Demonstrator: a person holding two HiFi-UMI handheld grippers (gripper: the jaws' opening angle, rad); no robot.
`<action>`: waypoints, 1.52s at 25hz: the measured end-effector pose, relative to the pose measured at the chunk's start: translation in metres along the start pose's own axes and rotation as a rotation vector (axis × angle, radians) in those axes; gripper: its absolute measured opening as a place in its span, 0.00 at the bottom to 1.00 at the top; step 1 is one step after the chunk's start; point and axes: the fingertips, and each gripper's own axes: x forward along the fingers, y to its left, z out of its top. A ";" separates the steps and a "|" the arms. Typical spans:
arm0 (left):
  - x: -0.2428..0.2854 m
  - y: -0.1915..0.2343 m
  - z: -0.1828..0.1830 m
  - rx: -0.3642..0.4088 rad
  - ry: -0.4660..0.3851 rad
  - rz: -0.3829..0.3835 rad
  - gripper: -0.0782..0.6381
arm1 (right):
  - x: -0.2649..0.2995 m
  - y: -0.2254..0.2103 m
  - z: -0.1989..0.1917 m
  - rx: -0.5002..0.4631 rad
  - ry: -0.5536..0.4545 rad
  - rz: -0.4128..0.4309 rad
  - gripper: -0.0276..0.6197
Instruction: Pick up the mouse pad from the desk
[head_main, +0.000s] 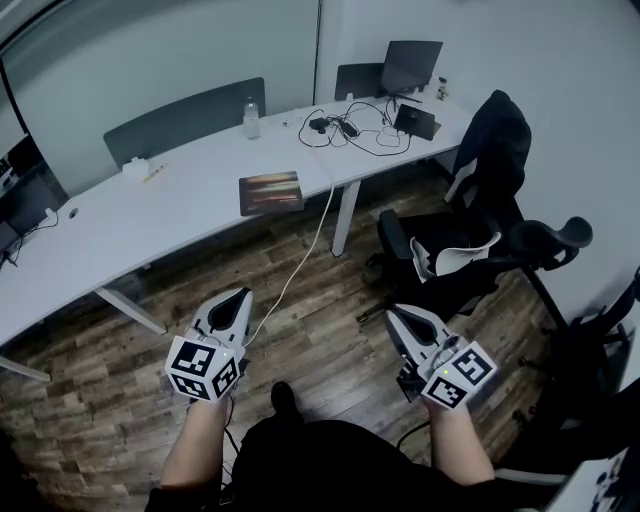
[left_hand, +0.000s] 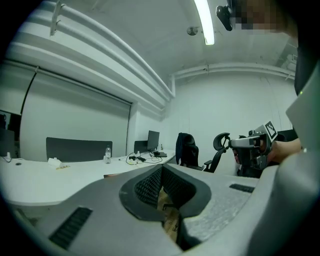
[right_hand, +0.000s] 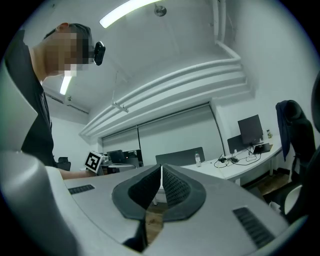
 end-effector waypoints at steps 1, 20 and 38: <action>0.007 0.010 0.000 -0.005 0.005 -0.007 0.12 | 0.011 -0.004 0.000 0.004 0.007 -0.004 0.03; 0.060 0.170 -0.006 -0.044 0.024 -0.017 0.12 | 0.206 -0.009 -0.005 -0.002 0.081 0.054 0.03; 0.174 0.226 -0.011 -0.040 0.095 -0.012 0.12 | 0.298 -0.118 -0.013 0.067 0.079 0.088 0.03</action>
